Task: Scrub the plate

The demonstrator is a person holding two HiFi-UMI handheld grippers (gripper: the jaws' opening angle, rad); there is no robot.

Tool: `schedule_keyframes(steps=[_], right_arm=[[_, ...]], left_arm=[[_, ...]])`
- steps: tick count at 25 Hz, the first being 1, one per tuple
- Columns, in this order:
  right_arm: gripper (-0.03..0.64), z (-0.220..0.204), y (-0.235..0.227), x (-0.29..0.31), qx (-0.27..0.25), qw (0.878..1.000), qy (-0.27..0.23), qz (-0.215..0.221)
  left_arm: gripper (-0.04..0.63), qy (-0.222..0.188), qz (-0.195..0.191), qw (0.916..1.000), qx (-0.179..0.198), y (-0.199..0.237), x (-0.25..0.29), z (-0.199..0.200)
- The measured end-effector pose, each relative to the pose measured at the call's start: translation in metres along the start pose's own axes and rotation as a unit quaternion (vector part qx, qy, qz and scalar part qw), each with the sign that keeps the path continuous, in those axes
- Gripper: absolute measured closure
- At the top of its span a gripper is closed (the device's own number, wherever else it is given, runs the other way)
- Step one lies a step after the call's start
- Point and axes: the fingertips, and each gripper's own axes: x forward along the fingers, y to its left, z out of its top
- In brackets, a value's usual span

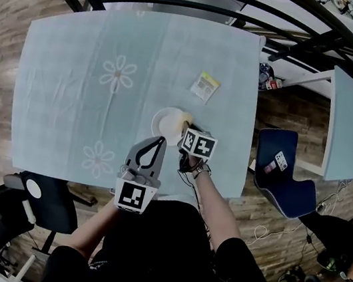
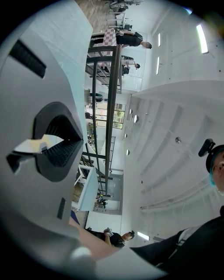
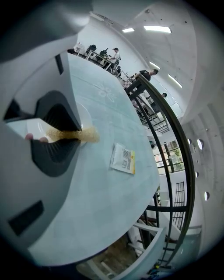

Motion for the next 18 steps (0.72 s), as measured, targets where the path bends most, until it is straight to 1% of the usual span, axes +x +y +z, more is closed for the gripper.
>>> schedule_keyframes(steps=[4,9,18], right_arm=[[0.565,0.004,0.0,-0.005,-0.003,1.0,-0.01,0.004],[0.565,0.006,0.014,-0.005,-0.007,1.0,-0.015,0.023],[0.565,-0.006,0.057,0.01,-0.033,0.997,0.007,0.064]], left_arm=[[0.584,-0.001,-0.003,1.0,0.007,0.0,0.0,0.004],[0.584,-0.007,0.0,1.0,0.006,0.004,-0.004,0.006],[0.584,-0.002,0.025,0.9997,0.001,0.011,-0.018,0.0]])
